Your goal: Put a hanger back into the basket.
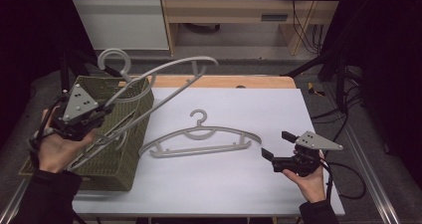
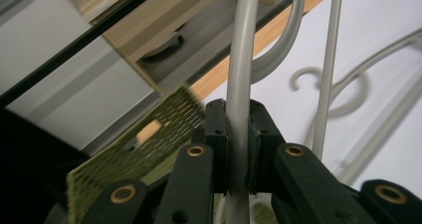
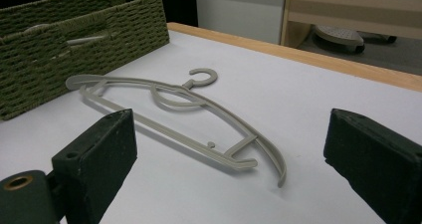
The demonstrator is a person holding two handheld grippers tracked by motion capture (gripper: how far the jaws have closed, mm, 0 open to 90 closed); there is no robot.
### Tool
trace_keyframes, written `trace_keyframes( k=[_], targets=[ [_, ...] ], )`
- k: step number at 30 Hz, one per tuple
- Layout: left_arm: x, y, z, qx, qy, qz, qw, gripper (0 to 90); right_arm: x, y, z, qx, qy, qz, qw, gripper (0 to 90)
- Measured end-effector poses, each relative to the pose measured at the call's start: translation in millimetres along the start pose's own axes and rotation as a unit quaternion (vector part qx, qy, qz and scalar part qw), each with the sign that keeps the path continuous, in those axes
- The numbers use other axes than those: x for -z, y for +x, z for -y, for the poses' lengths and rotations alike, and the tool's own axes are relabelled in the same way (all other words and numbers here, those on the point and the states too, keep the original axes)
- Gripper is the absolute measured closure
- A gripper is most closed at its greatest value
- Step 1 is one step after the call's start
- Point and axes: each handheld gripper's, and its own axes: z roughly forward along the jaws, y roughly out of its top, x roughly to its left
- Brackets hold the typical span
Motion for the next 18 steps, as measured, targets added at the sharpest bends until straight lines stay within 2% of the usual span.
trace_keyframes(
  k=[8, 12, 18],
  targets=[
    [-1.8, 29.8, 41.9, 0.013, 0.035, -0.044, 0.9983, 82.1, -1.2, -0.7, 1.0, -0.003, 0.003, 0.000, 1.0000, 6.3],
    [-3.9, 39.6, 59.6, 0.016, 0.053, -0.066, 0.9963, 82.1, -2.0, -0.4, 1.4, -0.006, 0.004, 0.000, 1.0000, 6.2],
    [-5.6, 54.4, 85.6, 0.019, 0.086, -0.087, 0.9923, 82.1, -2.1, -0.7, 1.3, -0.007, 0.005, 0.001, 1.0000, 6.2]
  ],
)
